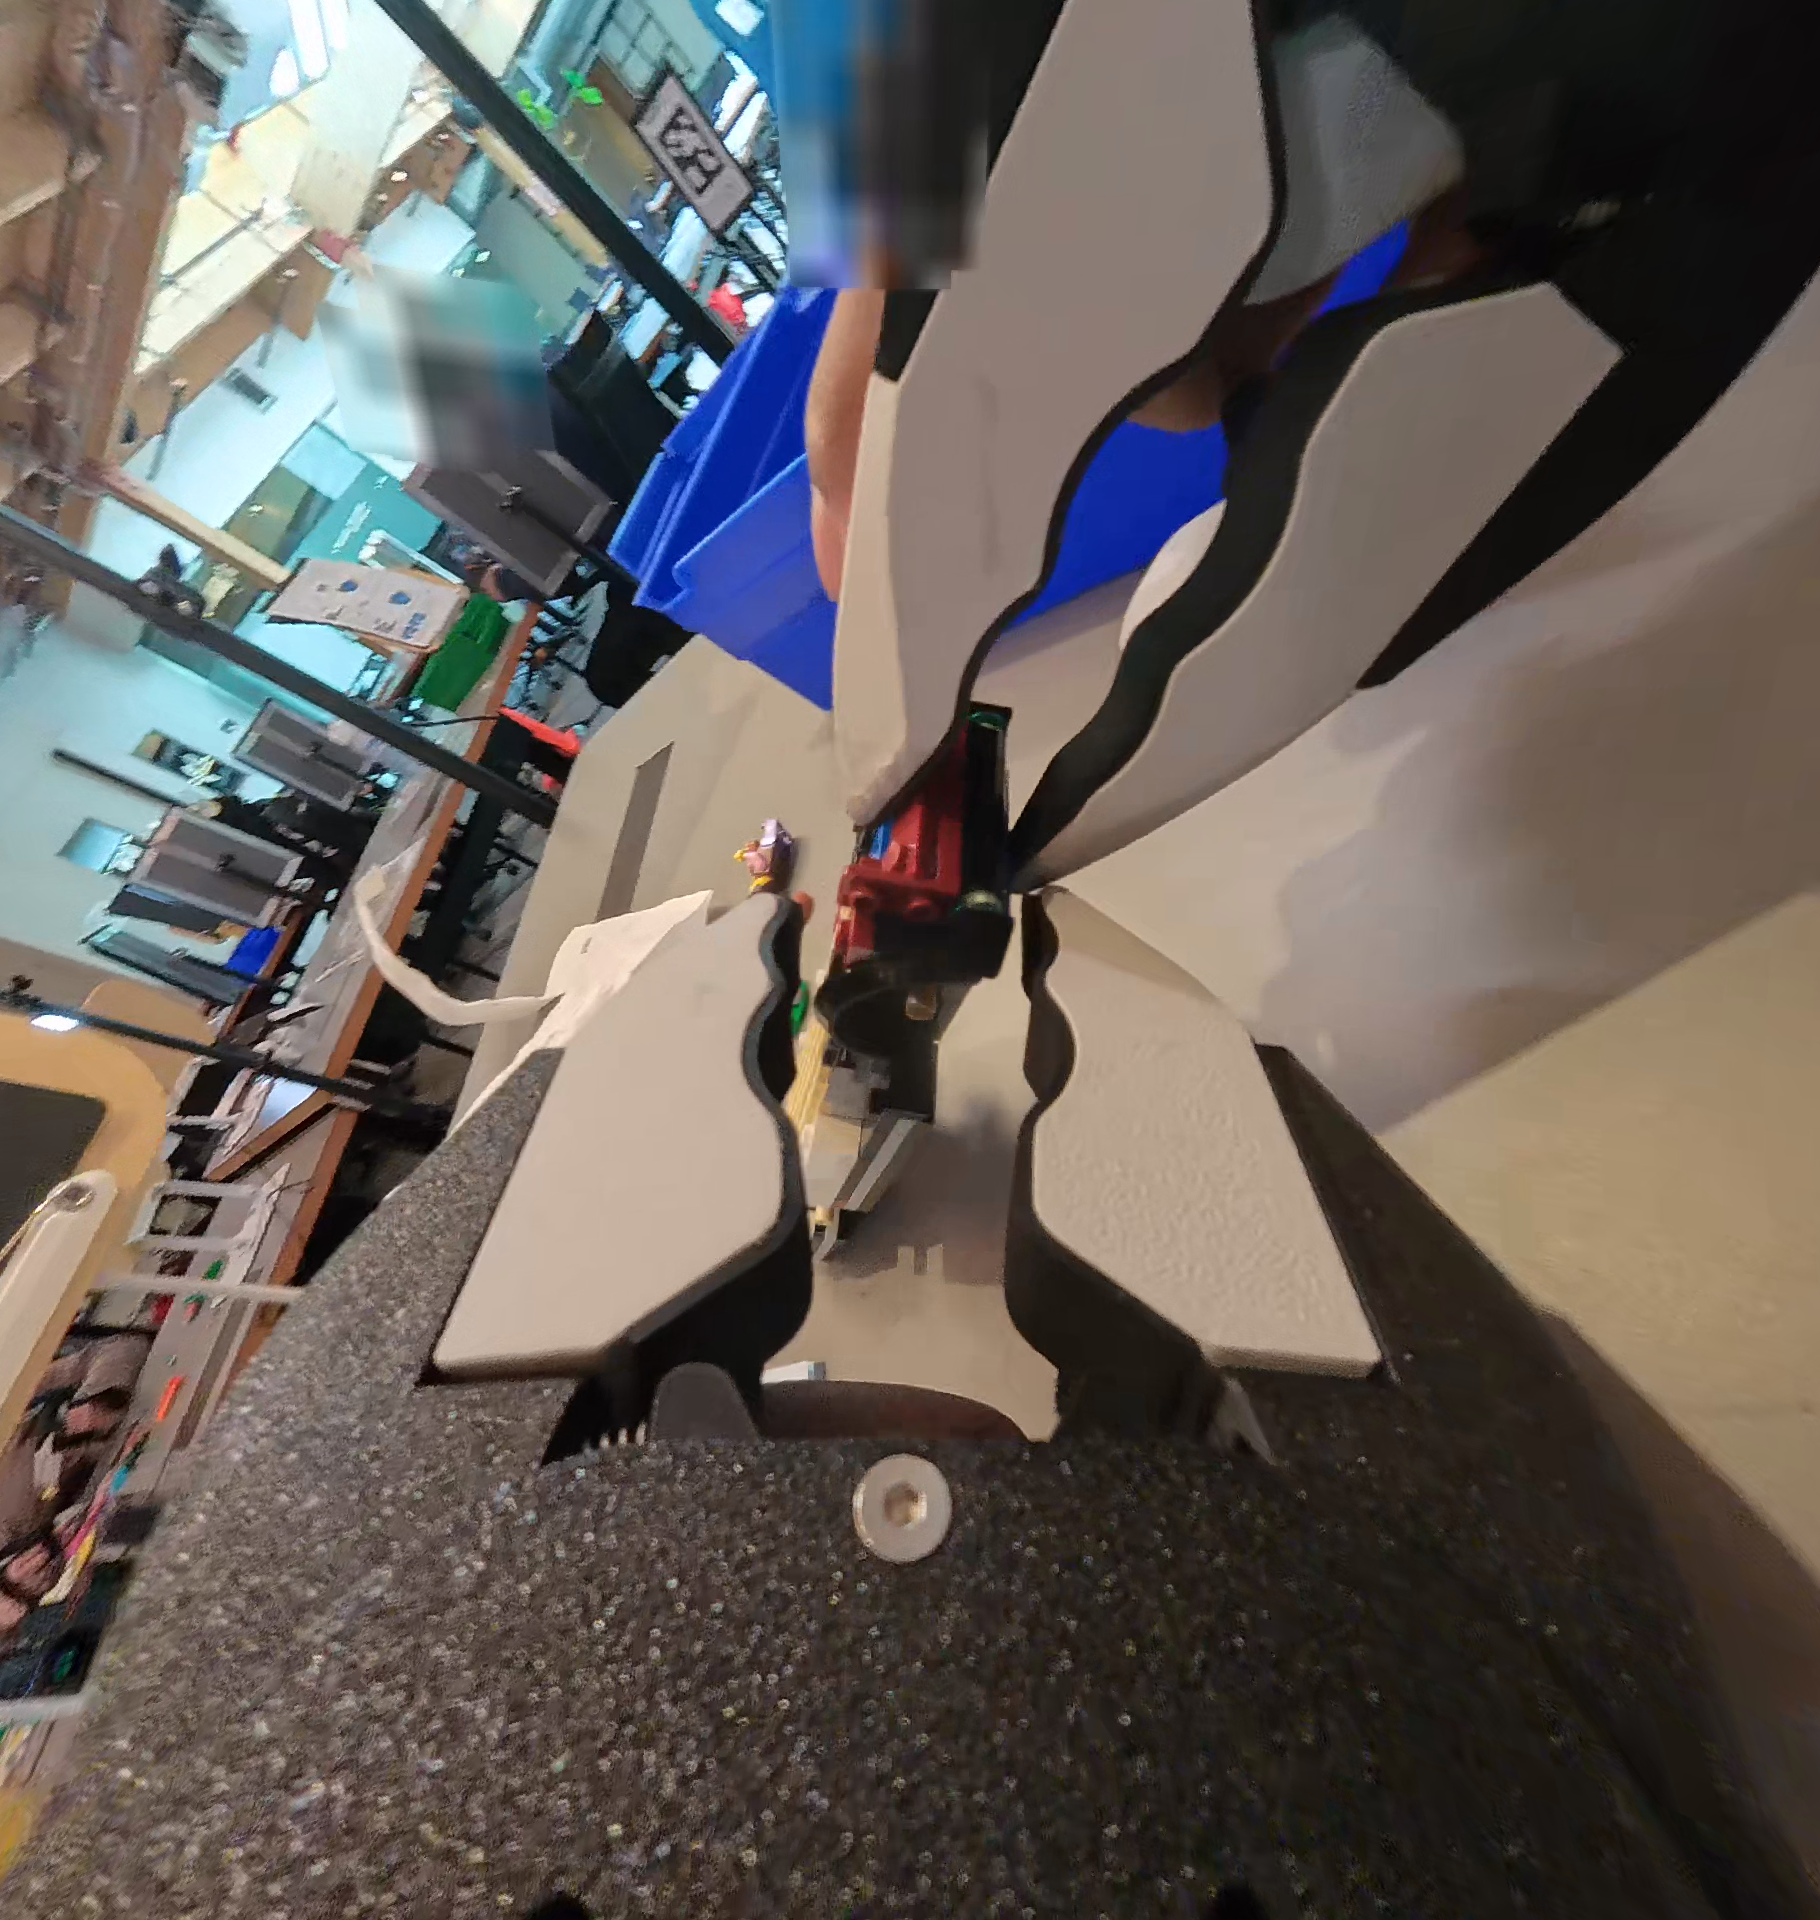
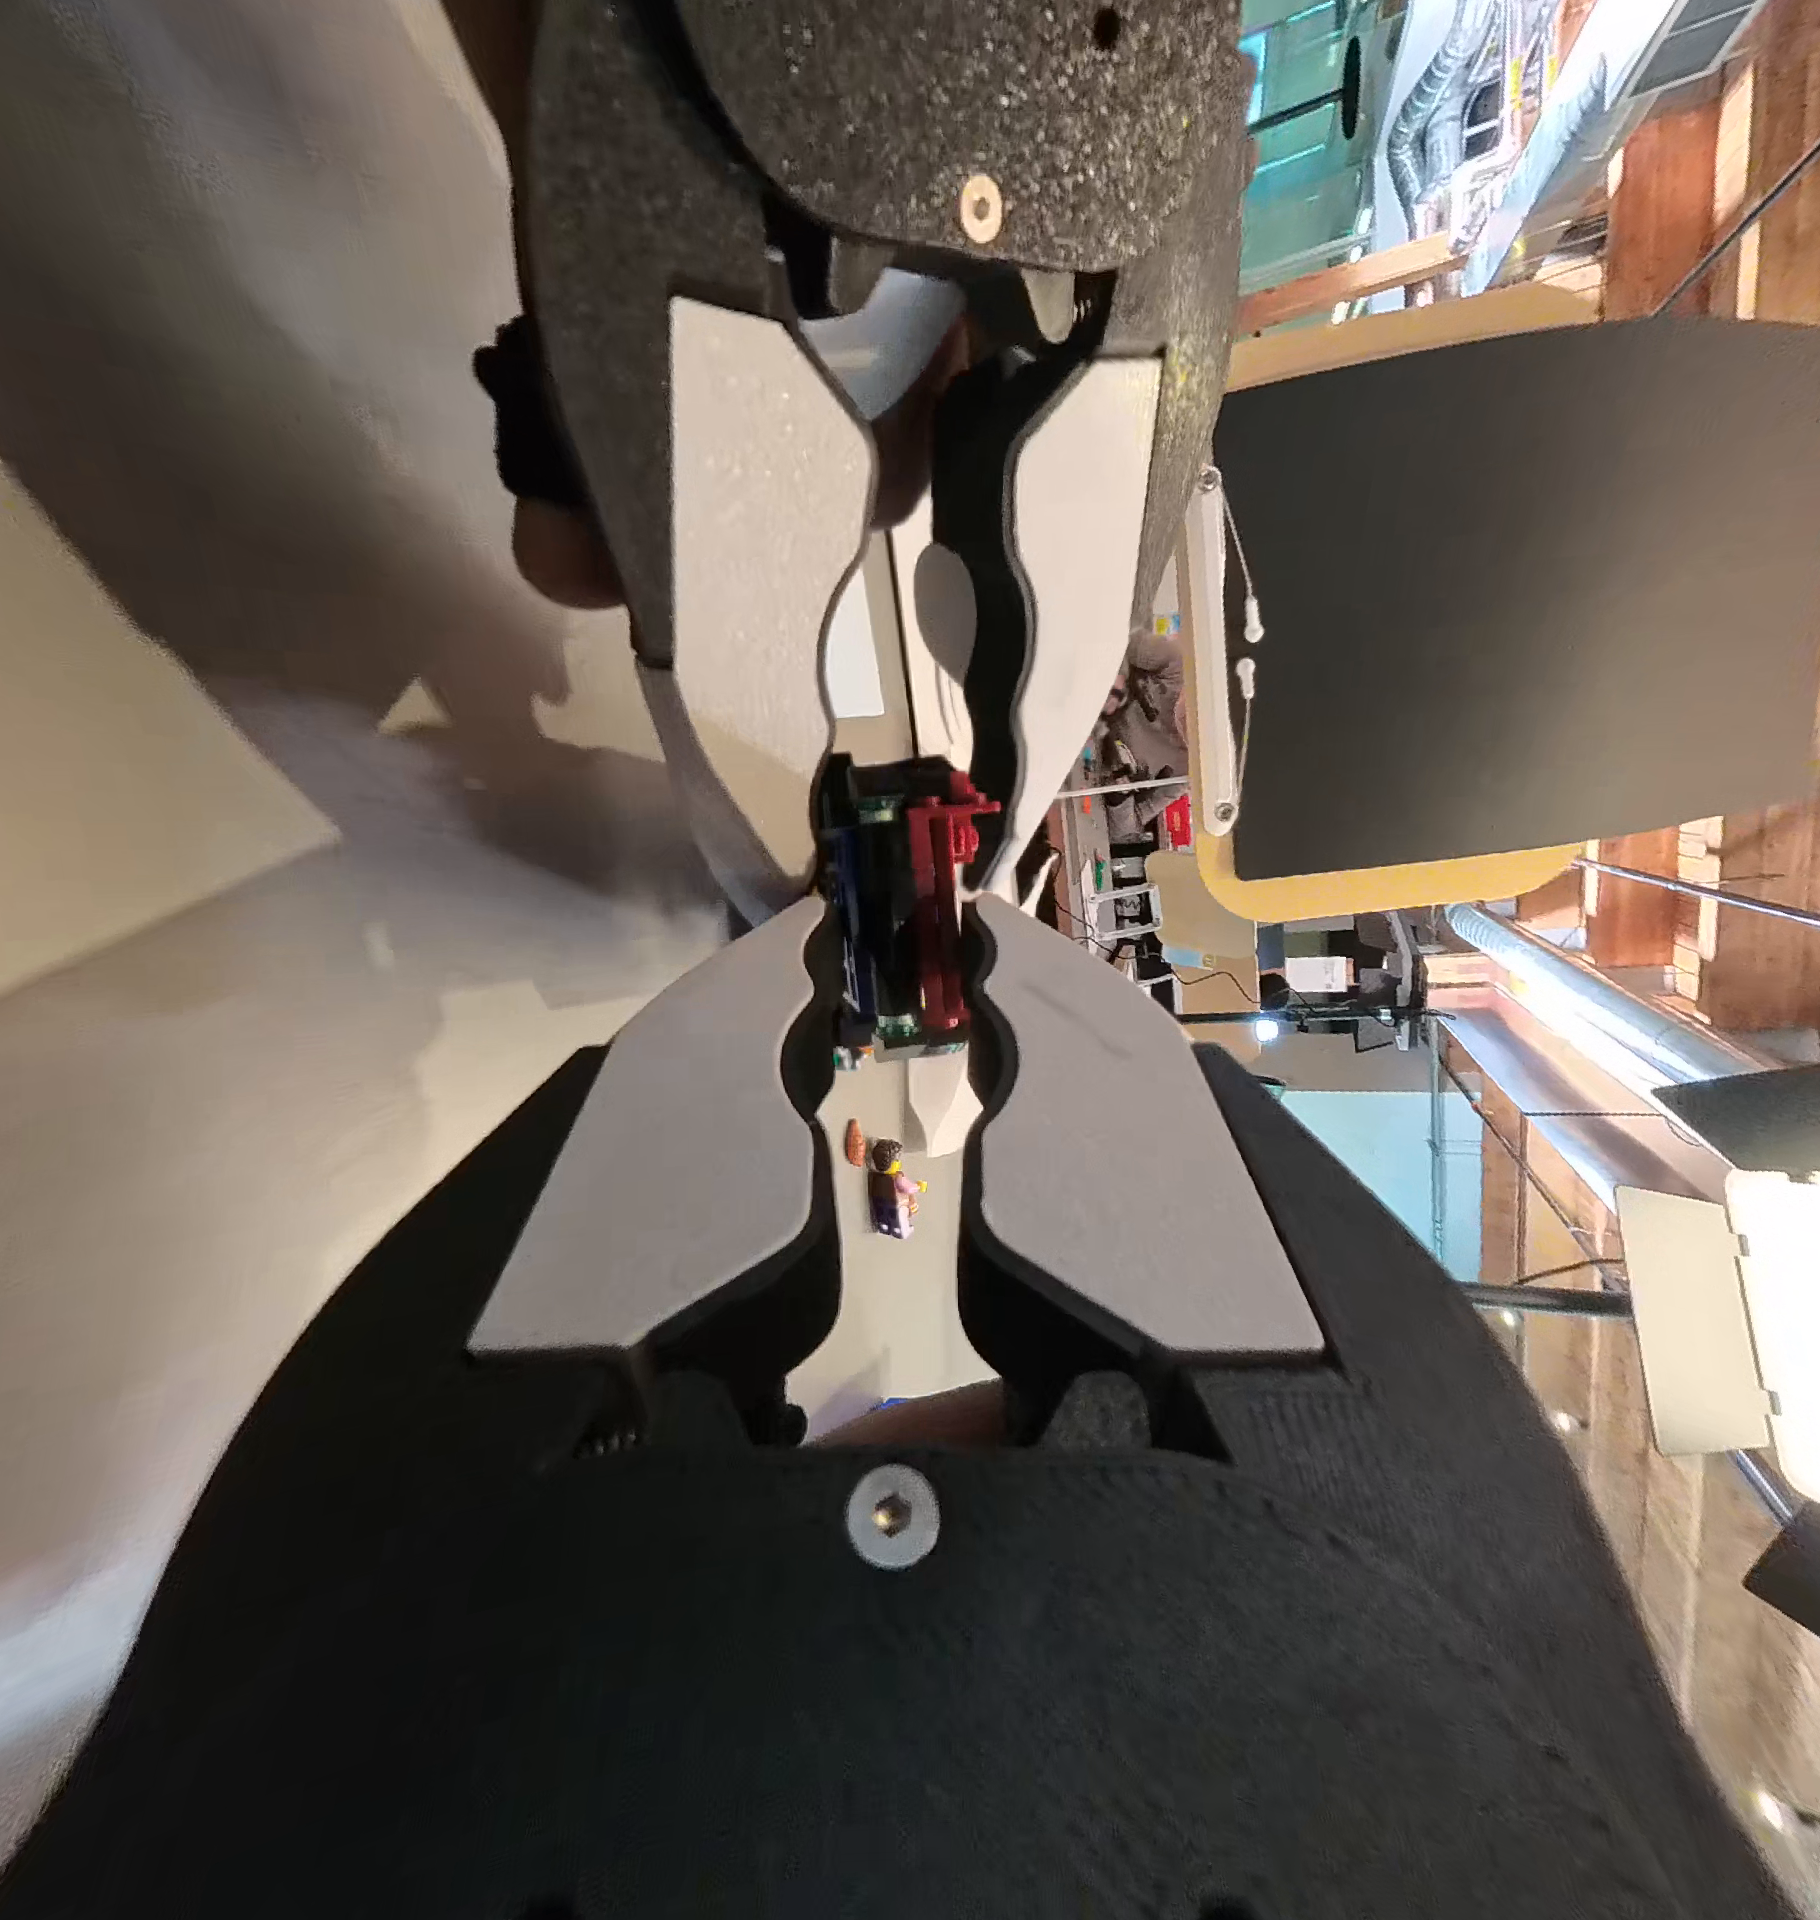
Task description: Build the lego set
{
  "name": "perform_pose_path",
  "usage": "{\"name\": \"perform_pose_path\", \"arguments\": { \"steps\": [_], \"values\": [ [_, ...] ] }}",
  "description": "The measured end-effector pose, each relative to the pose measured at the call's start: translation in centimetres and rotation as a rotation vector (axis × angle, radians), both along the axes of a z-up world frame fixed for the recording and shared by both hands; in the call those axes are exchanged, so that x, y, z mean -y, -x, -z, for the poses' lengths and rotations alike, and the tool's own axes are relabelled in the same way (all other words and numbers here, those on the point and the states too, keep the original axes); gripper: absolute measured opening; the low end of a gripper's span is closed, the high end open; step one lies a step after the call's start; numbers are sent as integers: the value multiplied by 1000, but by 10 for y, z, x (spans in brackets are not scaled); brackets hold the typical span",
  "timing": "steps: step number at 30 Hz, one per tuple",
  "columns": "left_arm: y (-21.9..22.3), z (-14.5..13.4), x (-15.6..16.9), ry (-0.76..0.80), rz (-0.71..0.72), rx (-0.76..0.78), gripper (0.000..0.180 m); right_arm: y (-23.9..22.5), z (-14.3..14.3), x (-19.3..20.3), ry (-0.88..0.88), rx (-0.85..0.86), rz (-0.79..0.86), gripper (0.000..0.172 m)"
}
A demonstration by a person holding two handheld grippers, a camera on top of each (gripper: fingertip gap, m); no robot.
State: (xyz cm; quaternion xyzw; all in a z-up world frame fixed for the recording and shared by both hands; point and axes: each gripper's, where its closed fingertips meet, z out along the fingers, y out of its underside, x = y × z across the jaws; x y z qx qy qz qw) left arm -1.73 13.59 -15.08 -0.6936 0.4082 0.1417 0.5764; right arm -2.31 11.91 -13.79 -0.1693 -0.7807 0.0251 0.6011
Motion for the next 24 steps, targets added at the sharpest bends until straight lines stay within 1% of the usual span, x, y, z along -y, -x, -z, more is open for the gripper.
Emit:
{"name": "perform_pose_path", "arguments": {
  "steps": [3, 6, 14, 18, 24],
  "values": [
    [-5, -1, 3, 36, 48, -9, 35, -3, -3, 3, 15, 13, -19, 21],
    [-6, -2, 3, 39, 60, -26, 31, -6, -5, 4, 21, 20, -26, 21],
    [-6, -4, 1, 7, 23, -99, 28, -10, -7, 3, 66, 66, -52, 21],
    [-5, -8, 1, -1, 2, -83, 28, -15, -16, 4, 105, 90, -81, 24],
    [-5, -12, 4, -4, 1, -47, 28, -19, -21, 7, 77, 139, -131, 24]
  ]
}}
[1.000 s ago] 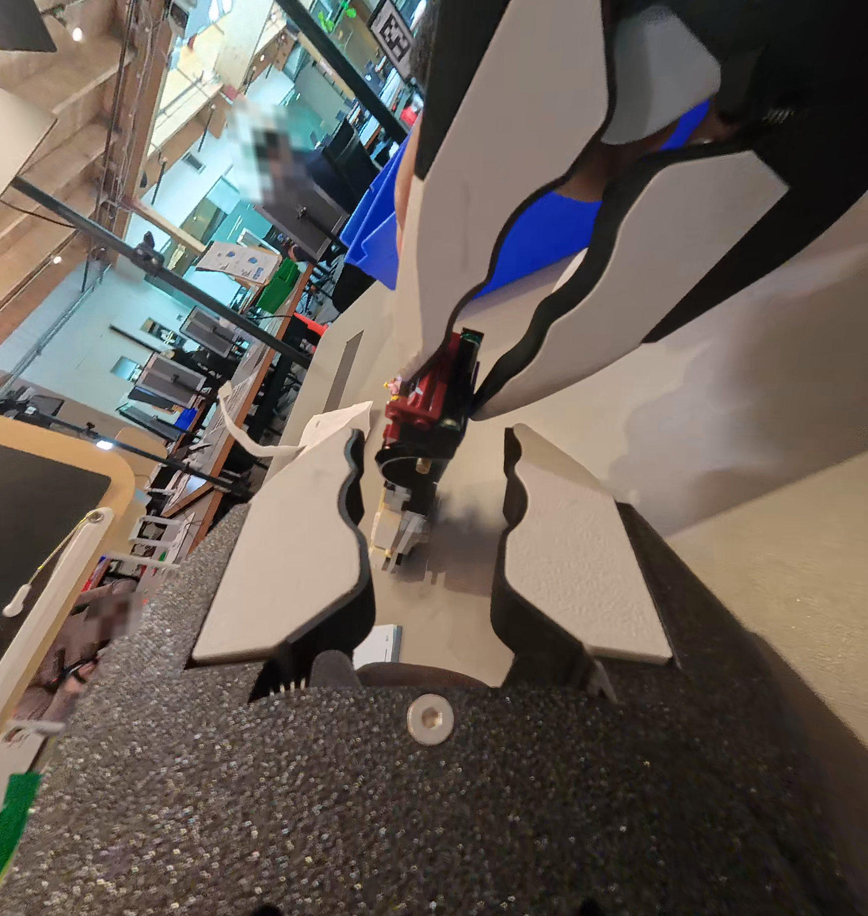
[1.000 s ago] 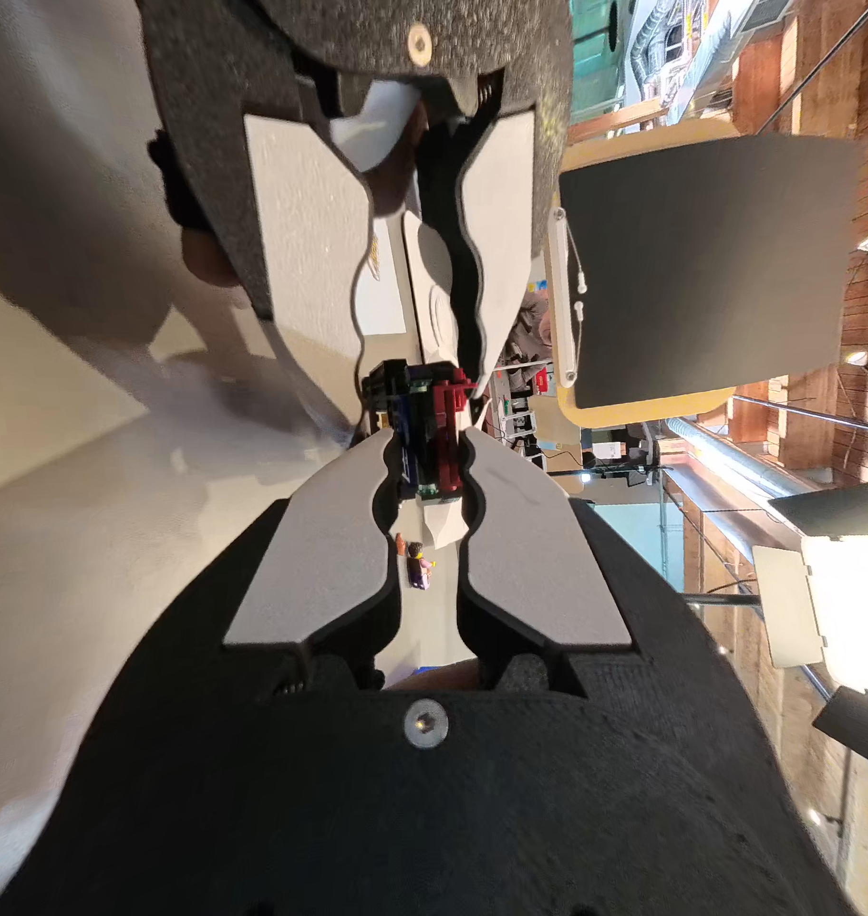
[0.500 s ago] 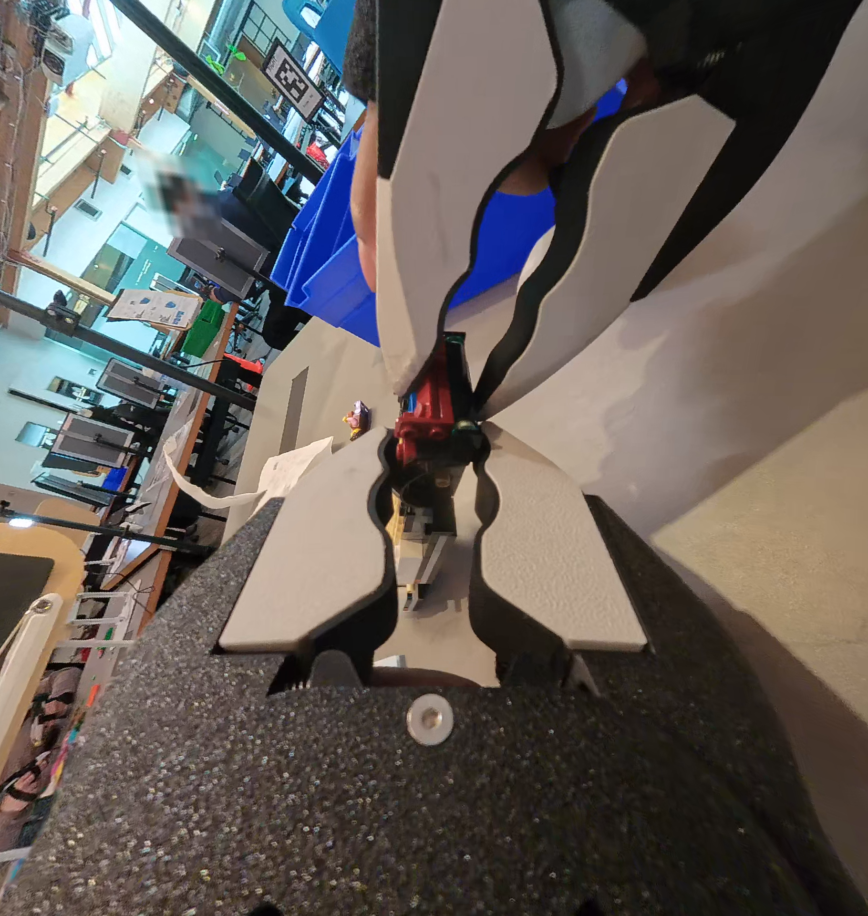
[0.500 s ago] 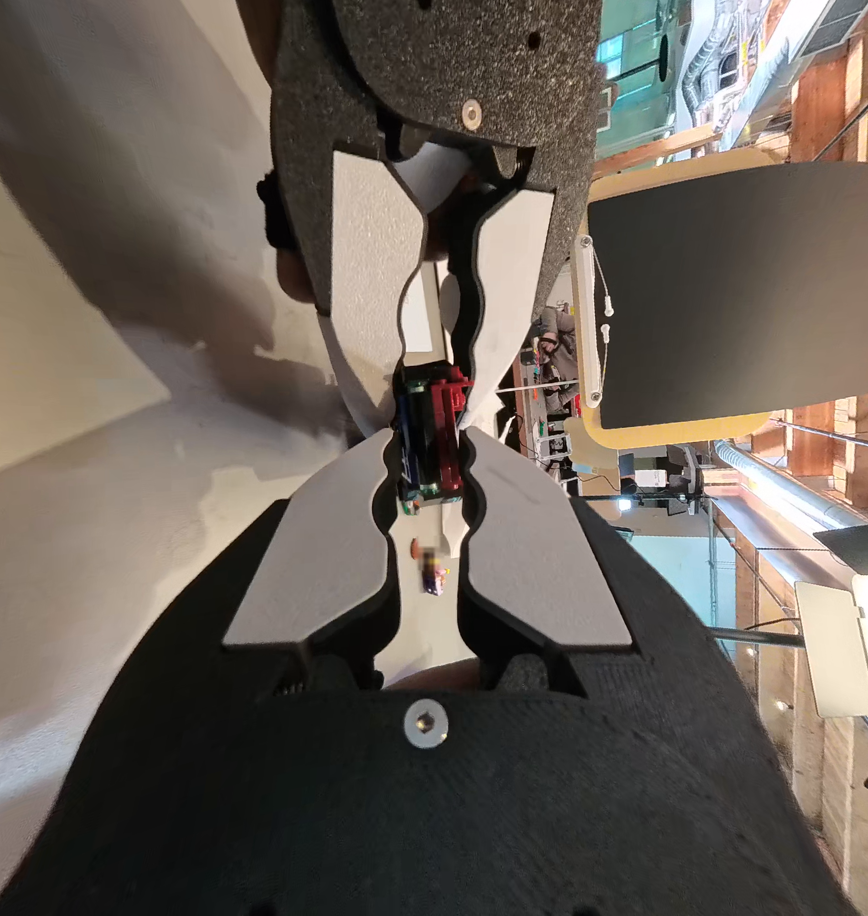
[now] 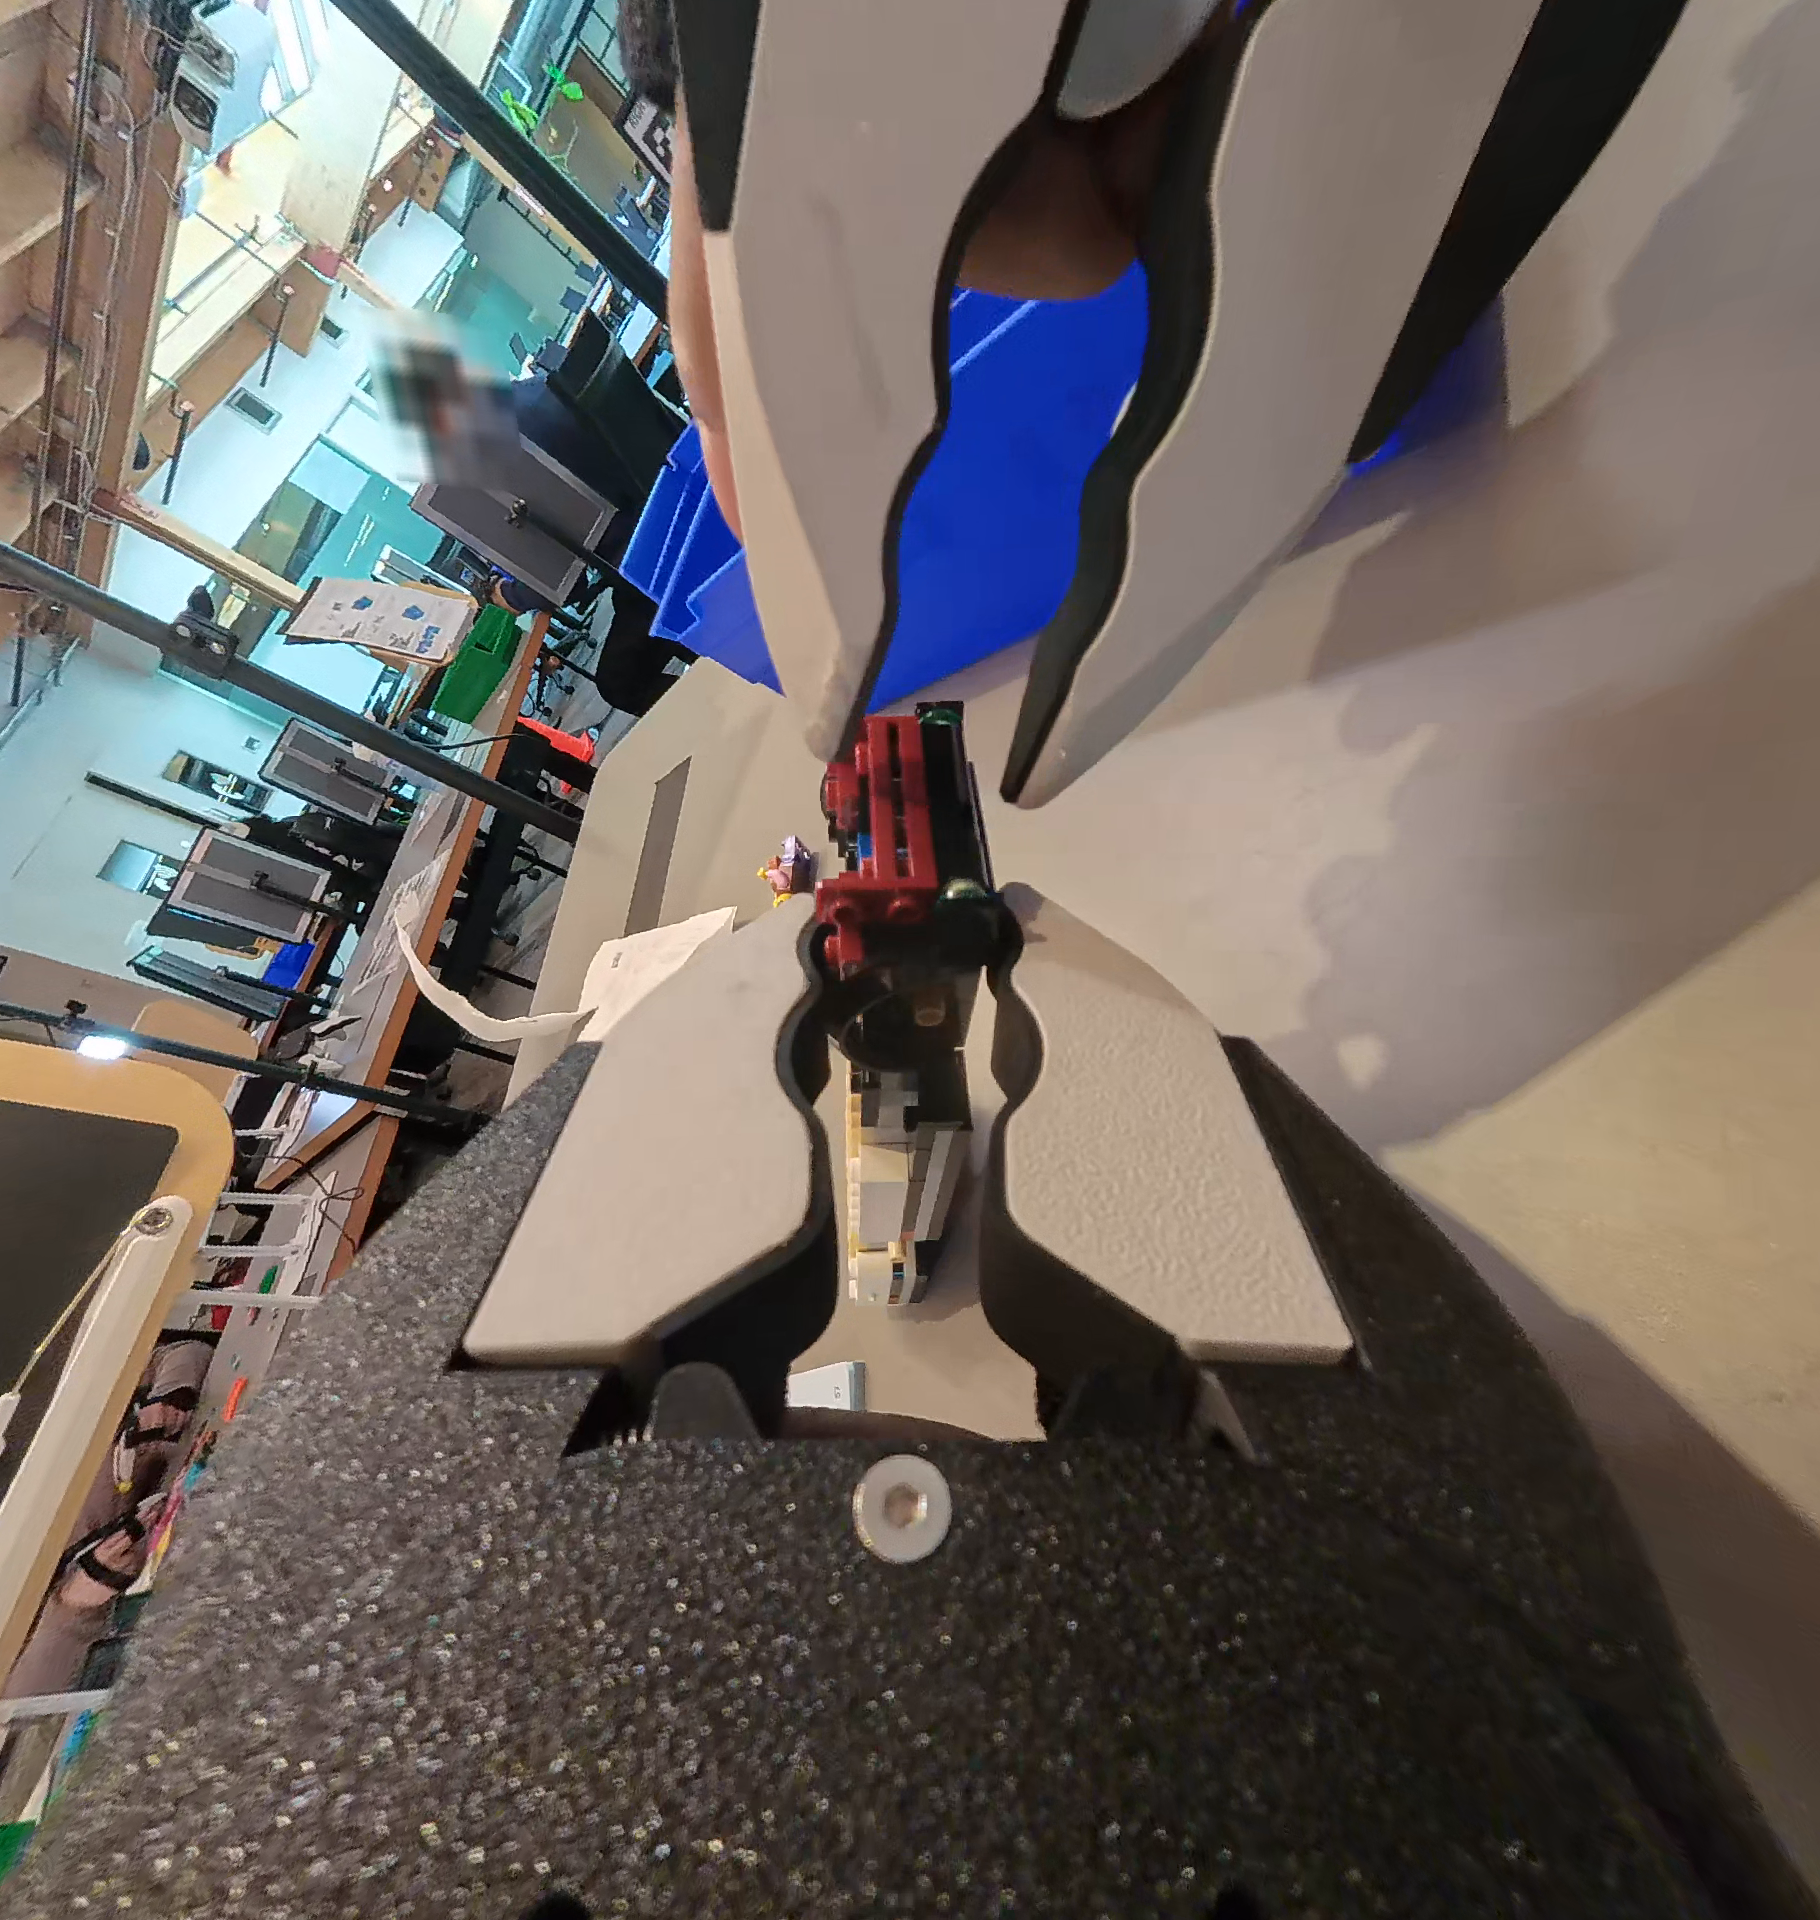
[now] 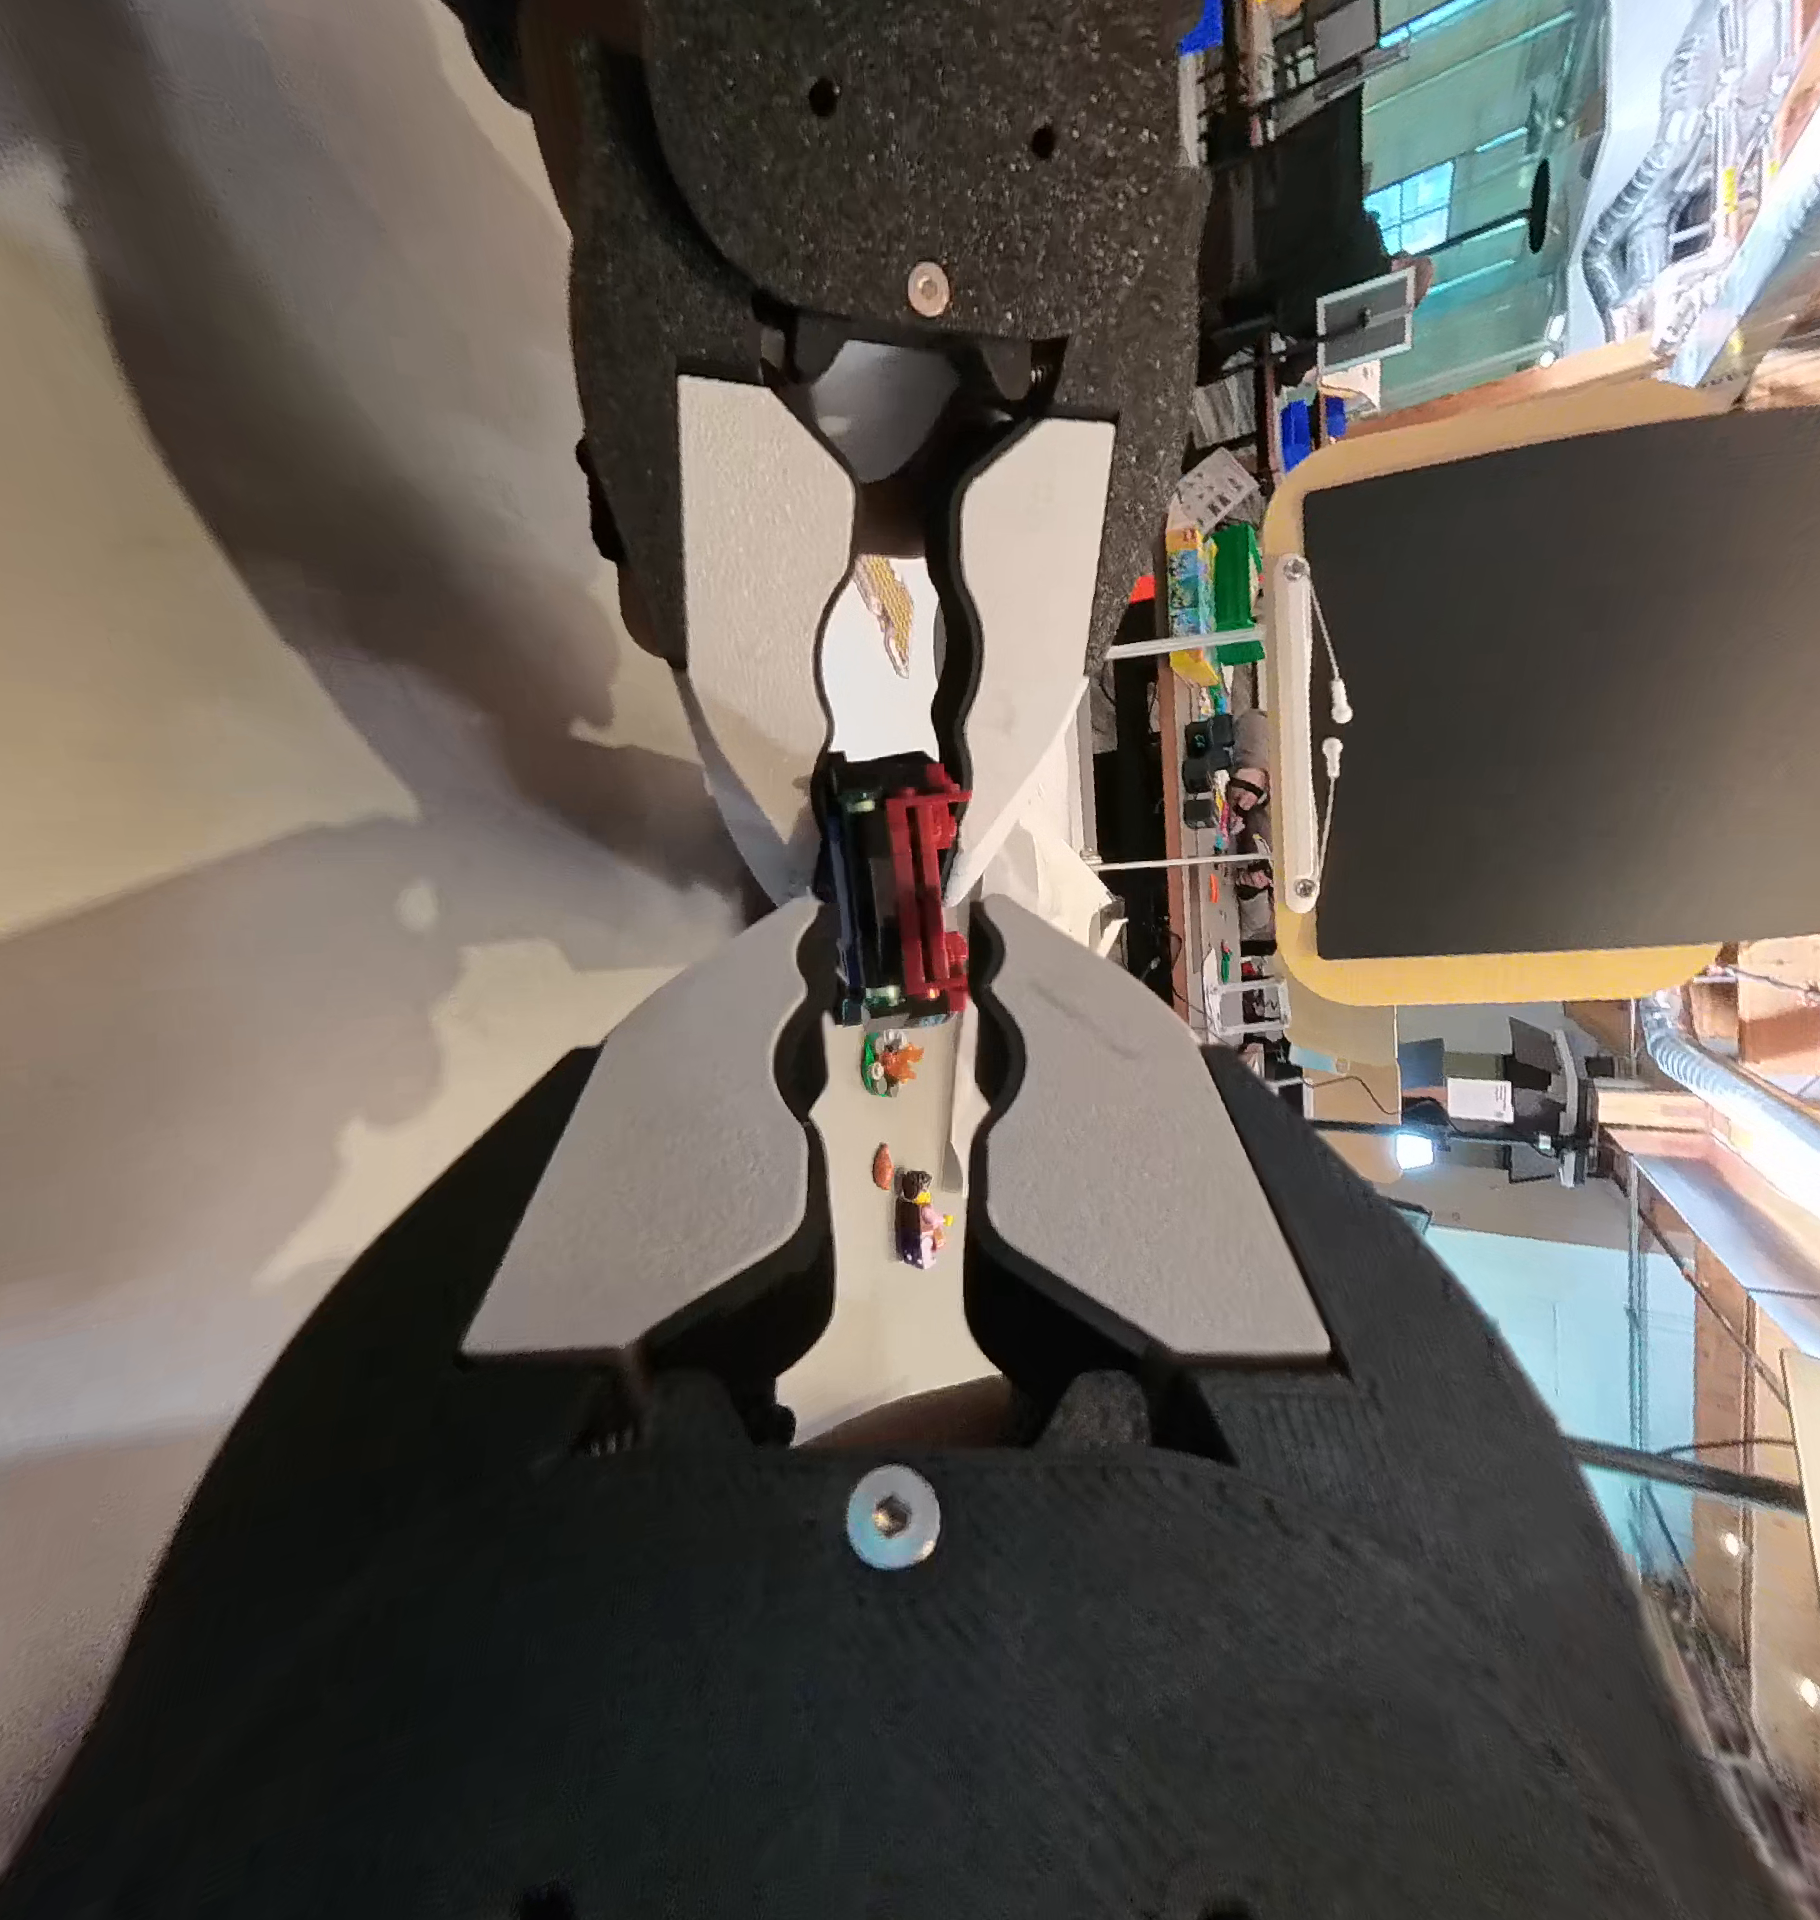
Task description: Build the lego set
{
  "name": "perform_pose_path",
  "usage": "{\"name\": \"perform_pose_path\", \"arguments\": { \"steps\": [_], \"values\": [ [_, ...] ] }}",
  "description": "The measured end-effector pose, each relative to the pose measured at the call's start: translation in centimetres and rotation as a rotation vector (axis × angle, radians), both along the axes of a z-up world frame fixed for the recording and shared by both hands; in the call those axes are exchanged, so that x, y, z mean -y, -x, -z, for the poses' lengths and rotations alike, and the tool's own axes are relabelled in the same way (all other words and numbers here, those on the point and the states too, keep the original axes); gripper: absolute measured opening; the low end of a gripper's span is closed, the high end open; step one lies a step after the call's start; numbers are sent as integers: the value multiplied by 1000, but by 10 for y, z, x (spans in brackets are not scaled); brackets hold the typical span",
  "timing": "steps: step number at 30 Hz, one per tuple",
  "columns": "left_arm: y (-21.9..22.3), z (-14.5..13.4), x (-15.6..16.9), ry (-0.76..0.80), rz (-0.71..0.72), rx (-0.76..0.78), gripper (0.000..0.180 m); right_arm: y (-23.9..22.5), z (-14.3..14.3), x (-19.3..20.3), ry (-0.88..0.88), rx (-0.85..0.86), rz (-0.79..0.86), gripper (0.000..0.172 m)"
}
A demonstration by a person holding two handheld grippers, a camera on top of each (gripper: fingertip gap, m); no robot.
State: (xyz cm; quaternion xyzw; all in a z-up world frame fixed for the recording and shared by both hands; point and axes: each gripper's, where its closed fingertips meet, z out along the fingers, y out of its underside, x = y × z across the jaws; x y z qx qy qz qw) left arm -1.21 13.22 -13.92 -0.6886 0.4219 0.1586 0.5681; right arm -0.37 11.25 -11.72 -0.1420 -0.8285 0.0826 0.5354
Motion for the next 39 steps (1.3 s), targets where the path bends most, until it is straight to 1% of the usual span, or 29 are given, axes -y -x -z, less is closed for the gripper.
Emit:
{"name": "perform_pose_path", "arguments": {
  "steps": [6, 13, 15, 18, 21, 34, 39],
  "values": [
    [-1, -2, 2, 3, 5, -8, 28, 0, -2, 7, -1, 100, -57, 24],
    [-2, -7, 4, -4, 14, -2, 28, -2, -2, 7, 54, 294, -97, 27],
    [-2, -8, 5, -9, 15, 1, 27, -2, -2, 7, 60, 326, -109, 28],
    [-2, -11, 6, -19, 15, 11, 27, 0, -1, 5, 39, 340, -109, 27],
    [-1, -14, 7, -23, 15, 18, 27, 3, -2, 5, 16, 328, -108, 19],
    [-1, -17, 7, -35, 6, 7, 27, 2, -5, 6, 12, 361, -154, 18],
    [-2, -17, 7, -34, 8, 3, 27, 1, -5, 6, -16, 363, -169, 17]
  ]
}}
